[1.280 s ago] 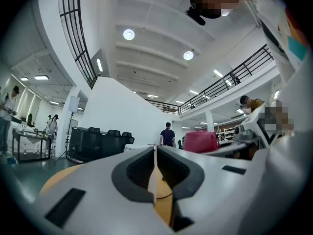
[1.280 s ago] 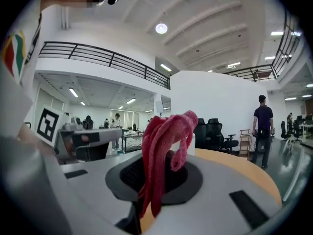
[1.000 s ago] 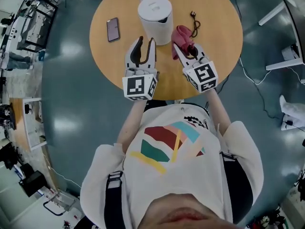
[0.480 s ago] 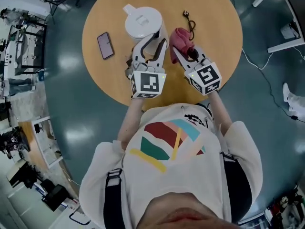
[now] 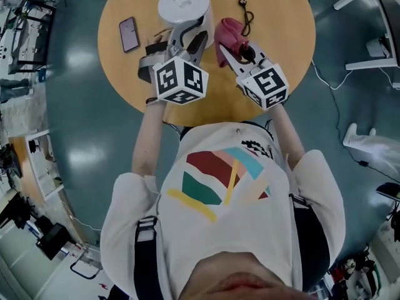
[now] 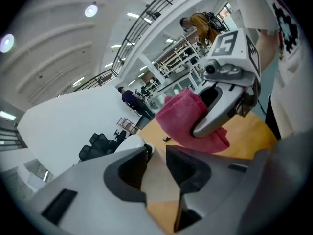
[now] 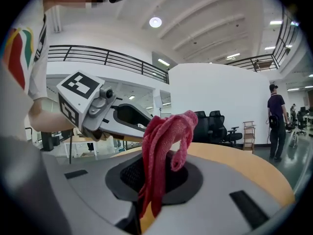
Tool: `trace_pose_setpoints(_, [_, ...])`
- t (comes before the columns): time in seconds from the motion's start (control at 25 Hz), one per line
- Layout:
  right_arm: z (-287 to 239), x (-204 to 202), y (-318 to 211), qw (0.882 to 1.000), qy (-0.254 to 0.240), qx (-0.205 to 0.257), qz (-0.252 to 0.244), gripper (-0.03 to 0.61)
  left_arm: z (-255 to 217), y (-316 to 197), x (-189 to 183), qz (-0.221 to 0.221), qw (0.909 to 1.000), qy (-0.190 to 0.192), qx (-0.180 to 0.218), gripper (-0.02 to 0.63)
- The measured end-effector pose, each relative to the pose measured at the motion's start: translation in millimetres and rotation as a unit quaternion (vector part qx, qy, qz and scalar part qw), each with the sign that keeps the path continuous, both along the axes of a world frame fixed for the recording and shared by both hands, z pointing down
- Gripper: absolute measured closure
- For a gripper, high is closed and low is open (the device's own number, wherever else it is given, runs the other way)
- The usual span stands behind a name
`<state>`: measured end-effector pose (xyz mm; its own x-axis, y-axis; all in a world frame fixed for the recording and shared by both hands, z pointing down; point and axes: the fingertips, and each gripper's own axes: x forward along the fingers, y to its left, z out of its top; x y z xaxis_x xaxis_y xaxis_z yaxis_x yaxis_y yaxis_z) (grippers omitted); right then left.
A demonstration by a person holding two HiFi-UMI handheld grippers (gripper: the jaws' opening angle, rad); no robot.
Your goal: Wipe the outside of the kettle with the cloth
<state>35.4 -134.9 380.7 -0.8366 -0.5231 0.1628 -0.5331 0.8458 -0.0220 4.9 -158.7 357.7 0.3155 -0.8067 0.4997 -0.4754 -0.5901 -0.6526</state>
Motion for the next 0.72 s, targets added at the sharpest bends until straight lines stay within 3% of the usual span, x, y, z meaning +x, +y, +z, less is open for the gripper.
trace_pose_setpoints(0.12, [-9,-2,6,1.000,0.005,0.004,-0.015,0.540,0,-1,-3,0.002,0.9971,-0.069,-0.032,0.446])
trace_pose_setpoints(0.24, [-11,-14,11,1.000,0.009,0.000,-0.028,0.540,0,-8,-19,-0.008,0.9886,-0.140,-0.054,0.492])
trace_pose_setpoints(0.32, [-4,-18,15,0.999,0.013,-0.001,-0.038,0.540,6,-11,-23,-0.015,0.9839,-0.167,-0.062,0.508])
trace_pose_setpoints(0.6, [9,-32,16,0.996,0.044,0.031,-0.067,0.540,6,-2,-23,-0.005,0.9909,-0.112,-0.073,0.518])
trace_pose_setpoints(0.72, [5,-41,22,0.994,0.049,0.051,-0.083,0.540,7,15,-25,0.005,0.9899,-0.115,-0.083,0.520])
